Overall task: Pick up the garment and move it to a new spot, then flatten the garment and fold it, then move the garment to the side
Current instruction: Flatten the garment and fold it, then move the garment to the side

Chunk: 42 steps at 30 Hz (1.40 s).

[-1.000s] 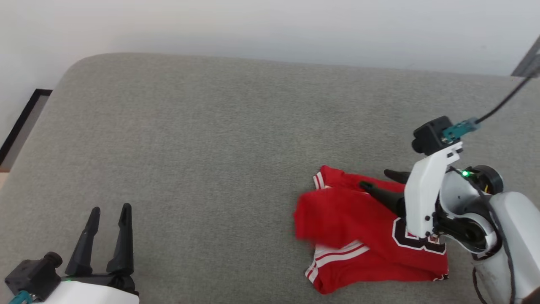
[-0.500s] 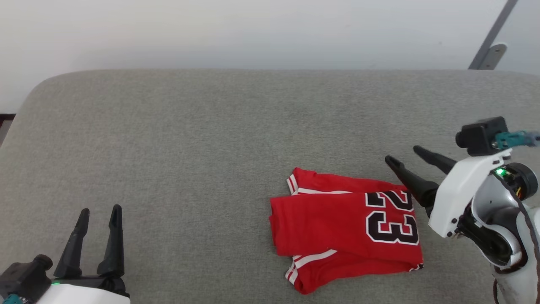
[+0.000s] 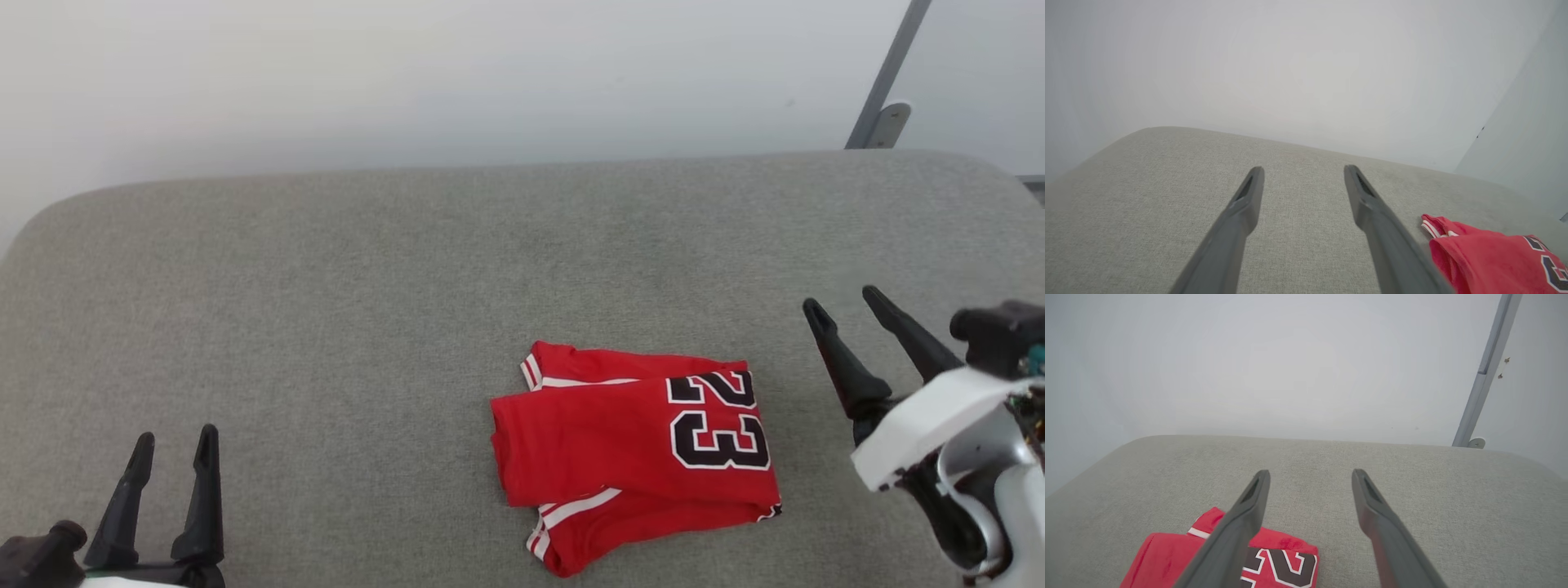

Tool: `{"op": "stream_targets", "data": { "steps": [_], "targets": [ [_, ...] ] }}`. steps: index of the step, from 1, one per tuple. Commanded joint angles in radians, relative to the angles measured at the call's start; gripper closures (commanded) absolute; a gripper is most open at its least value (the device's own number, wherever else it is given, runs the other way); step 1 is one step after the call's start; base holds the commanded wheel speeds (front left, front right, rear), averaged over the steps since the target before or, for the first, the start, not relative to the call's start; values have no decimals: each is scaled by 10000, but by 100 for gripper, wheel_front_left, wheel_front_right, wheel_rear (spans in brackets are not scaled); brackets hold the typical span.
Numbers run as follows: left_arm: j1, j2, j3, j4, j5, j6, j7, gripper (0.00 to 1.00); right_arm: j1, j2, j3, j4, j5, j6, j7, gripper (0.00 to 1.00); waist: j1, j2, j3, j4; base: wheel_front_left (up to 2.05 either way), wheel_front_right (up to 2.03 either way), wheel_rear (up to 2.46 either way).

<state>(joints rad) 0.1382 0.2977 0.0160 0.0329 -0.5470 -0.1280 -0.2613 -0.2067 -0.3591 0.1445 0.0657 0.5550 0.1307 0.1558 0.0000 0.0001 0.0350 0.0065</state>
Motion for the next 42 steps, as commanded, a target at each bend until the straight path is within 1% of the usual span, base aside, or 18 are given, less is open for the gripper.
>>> {"op": "stream_targets", "data": {
  "steps": [1,5,11,20,29,42],
  "targets": [
    [118,26,62,-8,98,-34,-48,0,163,54,-25,63,-105,1,-215,0,0,-1,-81,-63,0,0,0],
    [312,-11,176,27,380,-34,-48,0,516,217,-162,497,-325,1,-1215,0,0,-1,-271,-148,0,0,0],
    [517,-93,361,34,749,-34,-48,0,870,379,-335,1158,-590,1,-2399,0,0,-1,-414,-228,0,0,0],
    [759,-274,579,183,1161,-34,-48,0,1210,460,-277,1962,-1052,1,-3519,0,0,-1,-586,-317,0,0,0],
    [917,-422,797,194,1391,-34,-48,0,1530,719,-503,2312,-1453,1,-4056,0,0,-1,-638,-362,0,0,0],
    [913,-466,830,166,1576,-34,-48,0,1572,890,-505,2601,-1461,1,-4194,0,0,-1,-582,-353,0,0,0]
  ]
}}
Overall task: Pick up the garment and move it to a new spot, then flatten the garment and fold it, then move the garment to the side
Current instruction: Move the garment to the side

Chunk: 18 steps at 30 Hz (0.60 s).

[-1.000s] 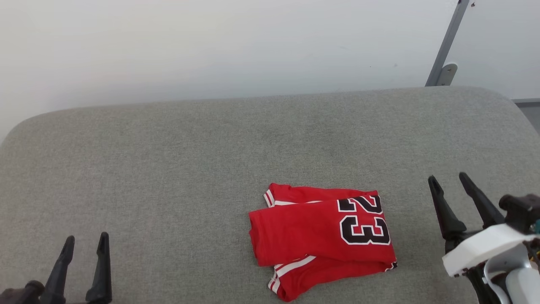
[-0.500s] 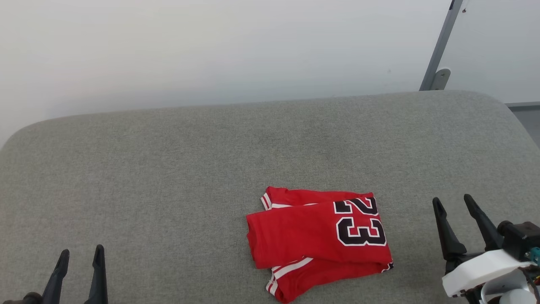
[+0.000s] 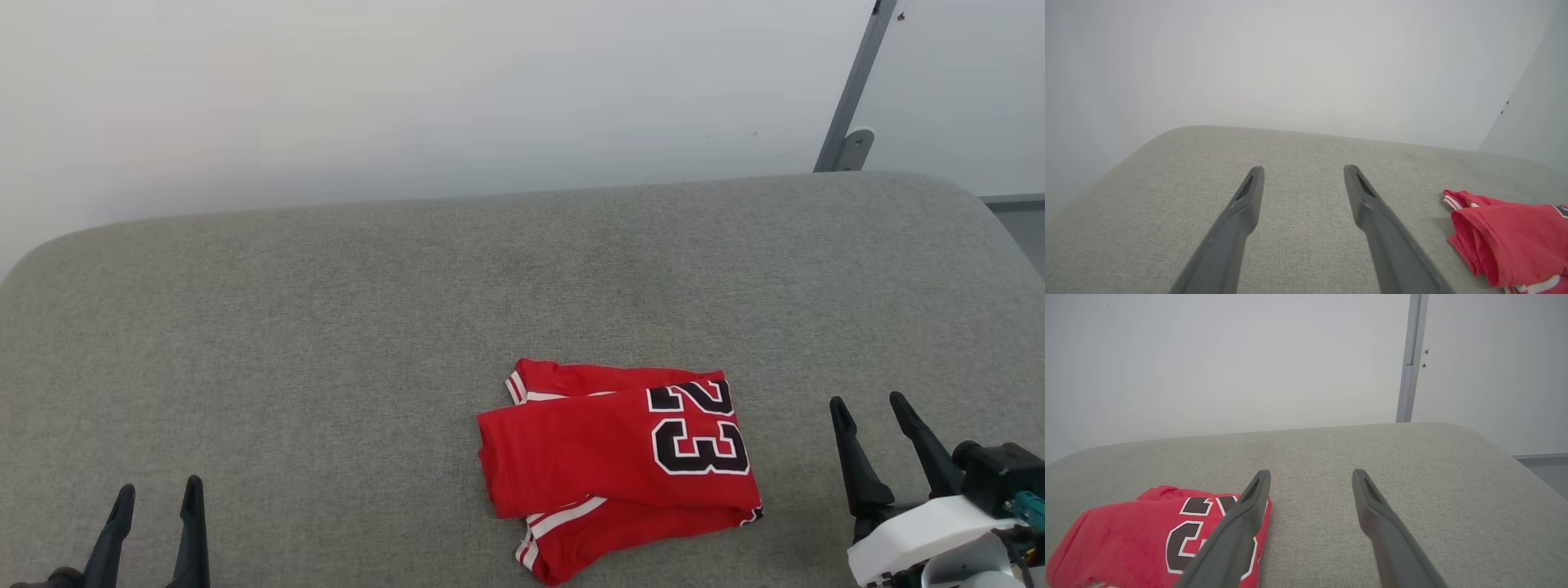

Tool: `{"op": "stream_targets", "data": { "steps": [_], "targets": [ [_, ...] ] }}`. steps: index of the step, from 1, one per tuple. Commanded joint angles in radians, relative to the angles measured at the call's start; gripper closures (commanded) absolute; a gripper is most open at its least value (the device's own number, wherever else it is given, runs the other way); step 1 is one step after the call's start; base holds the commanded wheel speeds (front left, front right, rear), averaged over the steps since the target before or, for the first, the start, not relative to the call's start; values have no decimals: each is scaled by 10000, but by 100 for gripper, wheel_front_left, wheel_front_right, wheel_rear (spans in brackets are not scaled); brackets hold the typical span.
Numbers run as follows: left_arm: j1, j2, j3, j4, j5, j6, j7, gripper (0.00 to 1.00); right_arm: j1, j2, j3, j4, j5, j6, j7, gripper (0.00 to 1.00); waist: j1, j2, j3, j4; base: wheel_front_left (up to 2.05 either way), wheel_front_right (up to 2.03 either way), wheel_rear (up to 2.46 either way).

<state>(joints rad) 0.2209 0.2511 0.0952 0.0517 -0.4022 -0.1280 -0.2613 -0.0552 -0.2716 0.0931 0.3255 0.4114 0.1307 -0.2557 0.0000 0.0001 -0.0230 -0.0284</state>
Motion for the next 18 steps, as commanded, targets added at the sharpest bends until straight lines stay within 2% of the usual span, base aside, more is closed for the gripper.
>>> {"op": "stream_targets", "data": {
  "steps": [1,11,18],
  "targets": [
    [81,-15,36,-42,144,-34,-48,0,81,28,10,19,-48,1,-93,0,0,-1,2,16,0,0,0],
    [11,-126,-21,-164,199,-34,-48,0,-74,93,123,87,129,1,-42,0,0,-1,38,151,0,0,0],
    [-112,-202,-122,-301,285,-34,-48,0,-488,-101,578,268,613,1,1034,0,0,-1,132,328,0,0,0]
  ]
}}
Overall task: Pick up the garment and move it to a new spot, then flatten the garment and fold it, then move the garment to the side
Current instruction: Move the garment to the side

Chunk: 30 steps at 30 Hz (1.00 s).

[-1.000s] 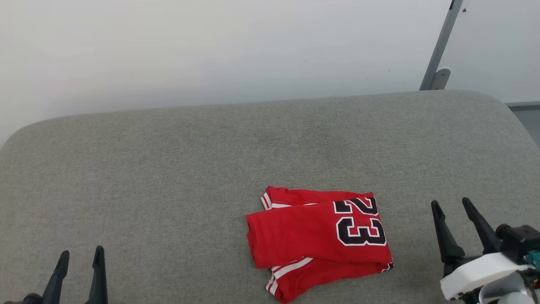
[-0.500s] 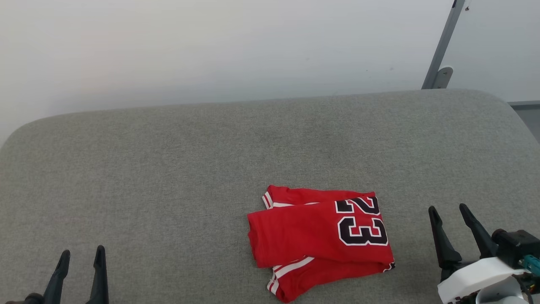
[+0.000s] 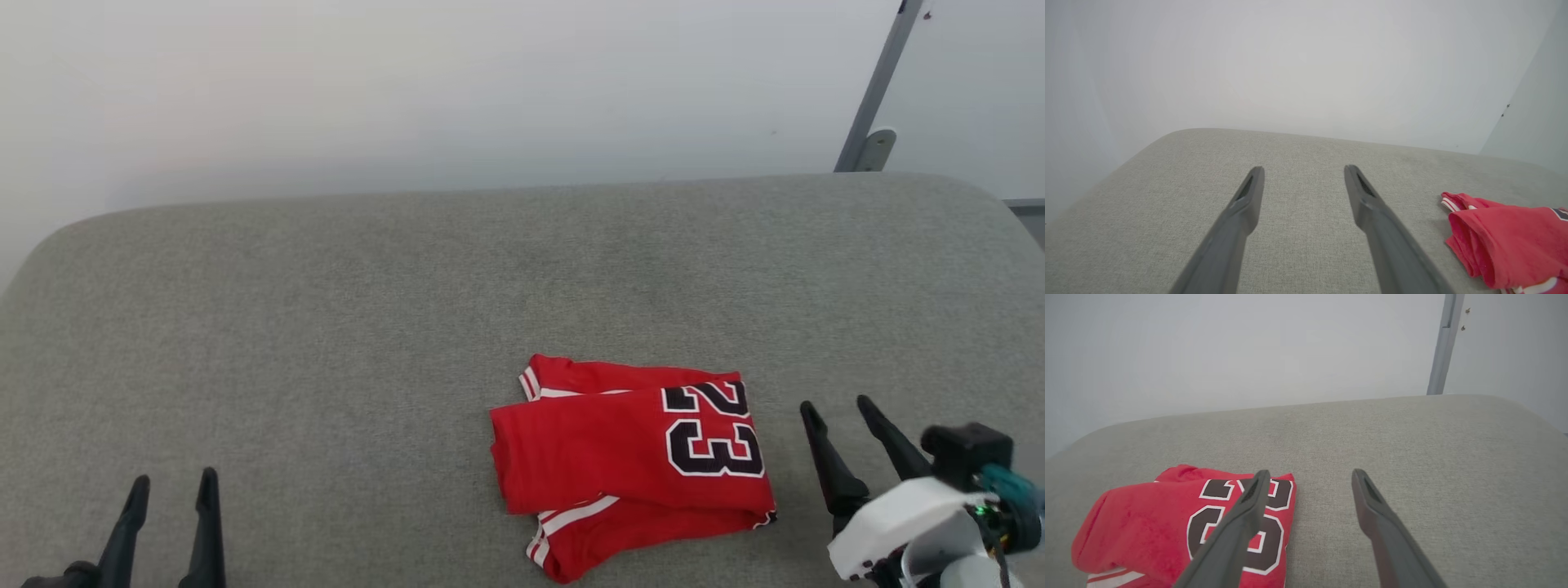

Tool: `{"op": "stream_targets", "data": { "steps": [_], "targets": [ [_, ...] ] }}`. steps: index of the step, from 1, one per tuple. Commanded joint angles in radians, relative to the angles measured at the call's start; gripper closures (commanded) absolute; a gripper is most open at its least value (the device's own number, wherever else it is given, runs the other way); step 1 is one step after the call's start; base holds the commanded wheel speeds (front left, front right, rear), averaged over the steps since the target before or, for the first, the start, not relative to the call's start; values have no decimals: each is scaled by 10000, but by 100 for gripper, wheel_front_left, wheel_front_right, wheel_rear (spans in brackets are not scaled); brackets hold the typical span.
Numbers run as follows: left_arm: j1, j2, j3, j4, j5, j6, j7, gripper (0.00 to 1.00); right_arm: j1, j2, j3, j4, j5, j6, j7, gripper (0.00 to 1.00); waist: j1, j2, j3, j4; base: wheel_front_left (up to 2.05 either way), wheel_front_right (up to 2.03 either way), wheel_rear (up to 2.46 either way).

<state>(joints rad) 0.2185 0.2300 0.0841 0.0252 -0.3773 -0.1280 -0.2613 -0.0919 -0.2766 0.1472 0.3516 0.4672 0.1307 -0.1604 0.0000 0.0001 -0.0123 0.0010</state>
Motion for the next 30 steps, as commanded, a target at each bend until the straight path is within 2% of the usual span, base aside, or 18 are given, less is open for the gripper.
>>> {"op": "stream_targets", "data": {
  "steps": [1,20,30],
  "targets": [
    [-113,-3,-35,-57,63,-34,-48,0,-197,-88,125,59,143,1,299,0,0,-1,49,76,0,0,0],
    [-920,-47,-514,-100,-189,-34,-49,0,-2218,-1155,1478,634,1609,1,6300,0,0,-1,1210,1032,0,0,0],
    [-1338,-34,-612,-11,-315,-35,-49,0,-2871,-1074,2115,887,1885,1,9124,0,0,-1,1693,1342,0,0,0]
  ]
}}
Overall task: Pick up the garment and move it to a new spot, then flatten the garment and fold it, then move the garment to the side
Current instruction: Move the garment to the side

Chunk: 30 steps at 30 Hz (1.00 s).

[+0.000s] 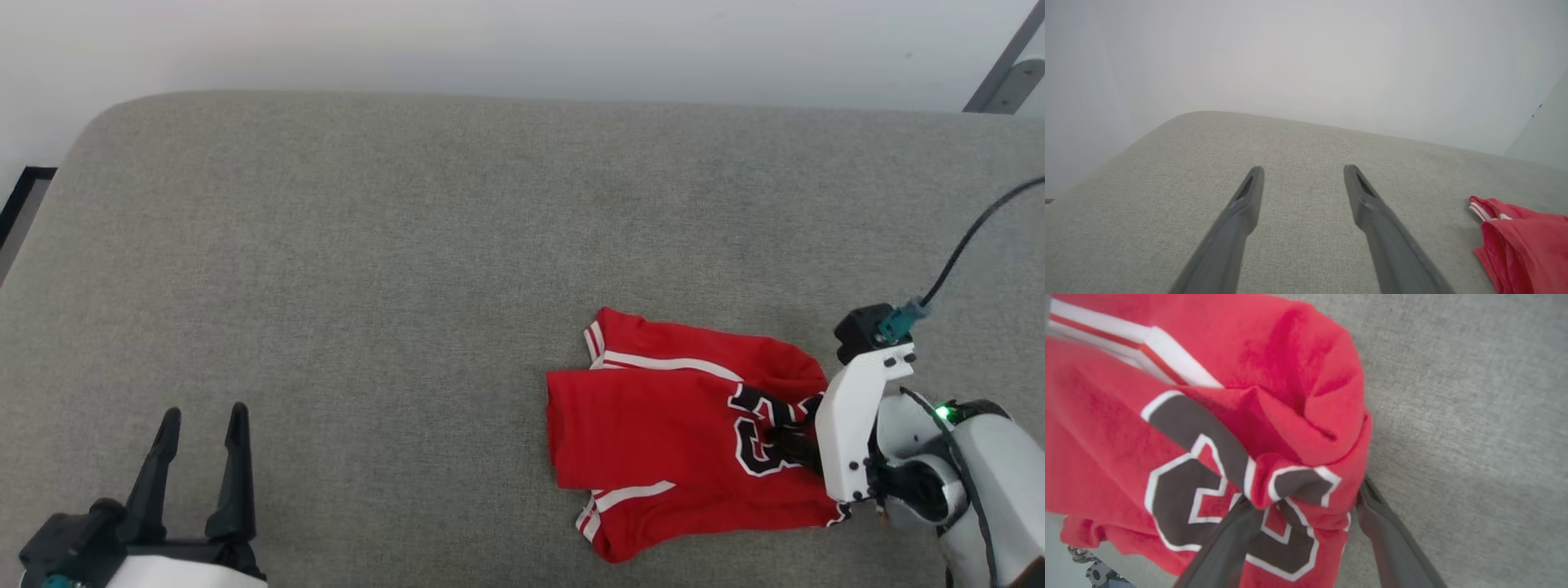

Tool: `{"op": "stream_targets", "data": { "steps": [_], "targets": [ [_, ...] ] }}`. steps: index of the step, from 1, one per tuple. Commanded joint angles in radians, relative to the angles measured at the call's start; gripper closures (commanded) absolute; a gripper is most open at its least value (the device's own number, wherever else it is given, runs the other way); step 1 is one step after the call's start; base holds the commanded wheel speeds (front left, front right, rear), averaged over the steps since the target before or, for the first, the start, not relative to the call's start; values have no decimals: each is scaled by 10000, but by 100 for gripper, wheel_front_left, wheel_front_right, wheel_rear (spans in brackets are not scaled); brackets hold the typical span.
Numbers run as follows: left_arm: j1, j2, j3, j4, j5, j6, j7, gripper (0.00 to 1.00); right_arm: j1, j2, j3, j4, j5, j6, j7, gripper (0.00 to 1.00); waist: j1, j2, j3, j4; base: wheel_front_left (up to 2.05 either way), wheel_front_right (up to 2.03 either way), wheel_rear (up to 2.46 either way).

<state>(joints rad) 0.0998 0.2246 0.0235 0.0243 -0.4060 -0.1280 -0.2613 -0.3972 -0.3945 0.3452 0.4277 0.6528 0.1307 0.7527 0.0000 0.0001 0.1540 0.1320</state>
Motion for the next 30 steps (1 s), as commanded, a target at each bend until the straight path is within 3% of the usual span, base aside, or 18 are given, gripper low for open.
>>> {"op": "stream_targets", "data": {
  "steps": [1,5,6,7,18,30],
  "targets": [
    [-202,15,-22,6,-50,-35,-49,0,130,153,142,240,46,1,224,0,0,-1,70,56,0,0,0],
    [-363,22,-150,84,-93,-35,-49,0,20,359,384,542,82,1,1092,0,0,-1,201,178,0,0,0],
    [-399,25,-169,99,-122,-35,-49,0,-1,366,461,575,77,2,1287,26,0,-1,222,201,0,0,0],
    [-426,31,-210,121,-168,-35,-49,0,-6,360,534,501,113,2,1394,100,0,-1,242,217,0,0,0],
    [-764,258,-366,6,-463,-35,-49,0,-658,-319,-465,-533,-54,-24,1314,100,0,-1,371,-93,0,0,0],
    [-1531,620,-910,-224,-183,-27,-49,0,-1571,-796,-1301,-1446,-815,-2,1483,100,0,-1,882,-1271,0,0,0]
  ]
}}
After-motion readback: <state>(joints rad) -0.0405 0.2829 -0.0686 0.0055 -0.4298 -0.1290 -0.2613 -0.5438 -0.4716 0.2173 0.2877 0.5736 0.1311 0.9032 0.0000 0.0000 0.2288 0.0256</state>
